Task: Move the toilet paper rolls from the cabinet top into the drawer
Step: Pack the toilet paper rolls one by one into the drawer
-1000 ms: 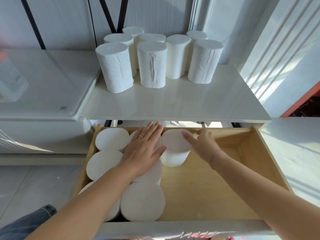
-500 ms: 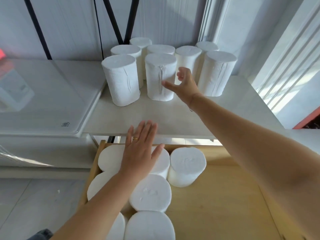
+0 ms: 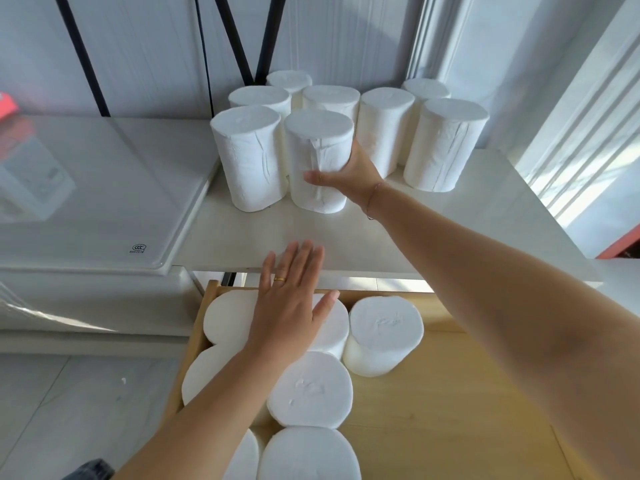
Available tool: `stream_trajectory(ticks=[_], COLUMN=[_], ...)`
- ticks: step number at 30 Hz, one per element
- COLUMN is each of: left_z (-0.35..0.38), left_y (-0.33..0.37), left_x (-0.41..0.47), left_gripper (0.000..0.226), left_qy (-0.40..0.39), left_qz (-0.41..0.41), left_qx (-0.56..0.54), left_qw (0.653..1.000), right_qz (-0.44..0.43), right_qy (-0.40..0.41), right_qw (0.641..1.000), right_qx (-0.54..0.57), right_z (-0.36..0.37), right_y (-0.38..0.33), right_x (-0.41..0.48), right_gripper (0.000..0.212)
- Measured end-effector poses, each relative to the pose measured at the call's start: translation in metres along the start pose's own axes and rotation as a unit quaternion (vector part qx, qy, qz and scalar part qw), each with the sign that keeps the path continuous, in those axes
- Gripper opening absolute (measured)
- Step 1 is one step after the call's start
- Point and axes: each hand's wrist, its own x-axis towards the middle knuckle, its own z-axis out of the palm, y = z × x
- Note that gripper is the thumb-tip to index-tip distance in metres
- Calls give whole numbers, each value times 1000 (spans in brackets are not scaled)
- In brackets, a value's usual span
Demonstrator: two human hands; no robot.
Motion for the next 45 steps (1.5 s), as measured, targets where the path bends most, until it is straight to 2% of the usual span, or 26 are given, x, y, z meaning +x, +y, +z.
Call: stream_trajectory(ticks=[9, 15, 19, 24, 31, 36, 39, 41, 43, 45], left_z=[-3, 2, 8, 9, 7, 7, 7, 8, 9, 9], left_y=[6, 33, 41, 42, 44, 44, 44, 44, 44, 44], left_x=[-7, -21, -26, -27, -28, -29, -29, -28, -28, -28], left_gripper=[69, 69, 70, 75, 75, 75, 74, 69, 64, 62], left_qy=[-18, -79, -131, -138, -144, -142, -145, -145, -141, -137], left_qz=[1, 85, 120, 133, 125, 123, 123, 123, 123, 120], left_qx=[6, -50, -56, -22, -28, -29, -22, -13, -12, -22], left_qw=[1000, 992, 983, 981, 981, 982, 982, 982, 982, 983], right_qz=[1, 35, 62, 107, 156, 209, 322, 375, 395, 405], right_qy=[-28, -54, -64, -89, -133, -193, -266, -251, -210, -202], right_qw=[999, 998, 996, 990, 976, 954, 907, 892, 891, 885], right_qx=[23, 26, -12, -7, -74, -97, -55, 20, 75, 109], right_z=[-65, -138, -169, -169, -144, -154, -168, -170, -165, -155], right_y=[7, 12, 20, 58, 133, 139, 123, 113, 103, 93], right_x=[-108, -199, -239, -263, -270, -274, -276, -275, -273, -273], right_gripper=[86, 64, 73, 68, 90, 75, 83, 84, 74, 63])
